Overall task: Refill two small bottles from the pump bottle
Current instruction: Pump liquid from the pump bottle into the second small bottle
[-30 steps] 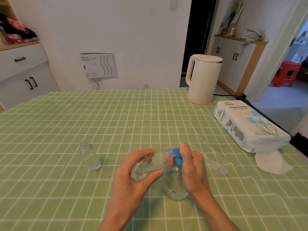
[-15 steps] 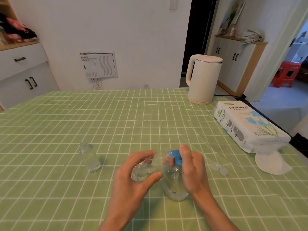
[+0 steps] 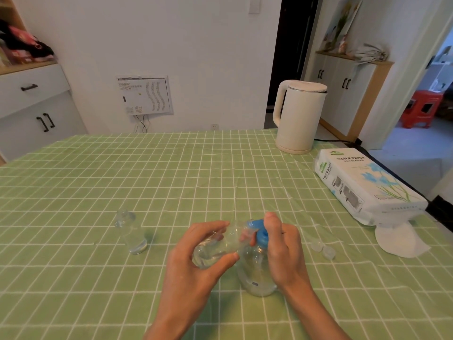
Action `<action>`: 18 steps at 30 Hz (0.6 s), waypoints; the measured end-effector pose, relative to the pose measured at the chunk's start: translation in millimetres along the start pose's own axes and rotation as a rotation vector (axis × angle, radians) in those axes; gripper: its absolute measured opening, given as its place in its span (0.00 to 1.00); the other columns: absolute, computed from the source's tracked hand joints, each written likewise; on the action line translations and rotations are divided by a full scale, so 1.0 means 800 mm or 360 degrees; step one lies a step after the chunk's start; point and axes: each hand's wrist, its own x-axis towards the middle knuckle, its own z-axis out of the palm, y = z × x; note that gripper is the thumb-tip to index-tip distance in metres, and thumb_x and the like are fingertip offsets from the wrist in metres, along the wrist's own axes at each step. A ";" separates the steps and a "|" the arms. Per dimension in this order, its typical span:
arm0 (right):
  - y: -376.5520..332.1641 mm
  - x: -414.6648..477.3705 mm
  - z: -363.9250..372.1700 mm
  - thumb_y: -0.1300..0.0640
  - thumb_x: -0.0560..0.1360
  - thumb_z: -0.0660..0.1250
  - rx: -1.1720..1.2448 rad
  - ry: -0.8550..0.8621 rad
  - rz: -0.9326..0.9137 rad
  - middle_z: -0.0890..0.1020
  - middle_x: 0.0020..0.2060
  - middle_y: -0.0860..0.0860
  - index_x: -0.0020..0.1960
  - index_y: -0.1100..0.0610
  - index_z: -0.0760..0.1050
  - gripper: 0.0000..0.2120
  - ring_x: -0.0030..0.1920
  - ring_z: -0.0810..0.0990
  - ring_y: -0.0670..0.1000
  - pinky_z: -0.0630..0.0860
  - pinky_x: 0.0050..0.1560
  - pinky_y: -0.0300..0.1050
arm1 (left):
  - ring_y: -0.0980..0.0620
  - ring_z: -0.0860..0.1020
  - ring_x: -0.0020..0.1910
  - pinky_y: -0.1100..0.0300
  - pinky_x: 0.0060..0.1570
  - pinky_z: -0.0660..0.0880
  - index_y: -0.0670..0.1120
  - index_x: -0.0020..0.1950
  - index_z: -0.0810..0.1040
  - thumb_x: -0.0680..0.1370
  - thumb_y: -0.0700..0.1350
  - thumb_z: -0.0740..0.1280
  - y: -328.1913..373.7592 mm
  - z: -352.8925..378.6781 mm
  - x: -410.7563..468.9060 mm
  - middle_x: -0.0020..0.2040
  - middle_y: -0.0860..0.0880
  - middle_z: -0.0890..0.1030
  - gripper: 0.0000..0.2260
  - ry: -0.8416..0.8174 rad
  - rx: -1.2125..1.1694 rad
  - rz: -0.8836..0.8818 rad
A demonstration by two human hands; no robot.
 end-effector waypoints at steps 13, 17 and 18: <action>0.002 -0.001 -0.001 0.34 0.77 0.52 -0.0008 -0.0036 0.0006 0.88 0.34 0.50 0.27 0.51 0.79 0.32 0.37 0.86 0.50 0.80 0.47 0.48 | 0.58 0.84 0.59 0.75 0.57 0.74 0.56 0.59 0.85 0.68 0.45 0.81 -0.003 0.001 -0.002 0.57 0.54 0.86 0.21 0.0003 -0.0020 -0.0012; 0.000 -0.001 0.001 0.33 0.77 0.52 0.0021 -0.0047 0.0015 0.88 0.34 0.50 0.28 0.53 0.80 0.34 0.38 0.87 0.48 0.78 0.48 0.46 | 0.57 0.84 0.59 0.74 0.57 0.74 0.55 0.60 0.85 0.68 0.49 0.80 0.001 0.000 -0.001 0.57 0.54 0.86 0.20 -0.0007 -0.0033 -0.0001; 0.000 -0.001 0.000 0.33 0.77 0.52 0.0022 -0.0042 0.0012 0.88 0.34 0.50 0.28 0.54 0.79 0.34 0.38 0.87 0.48 0.78 0.48 0.46 | 0.57 0.84 0.59 0.74 0.58 0.74 0.55 0.59 0.85 0.68 0.48 0.80 0.001 0.000 -0.001 0.57 0.54 0.86 0.20 -0.0006 -0.0033 -0.0002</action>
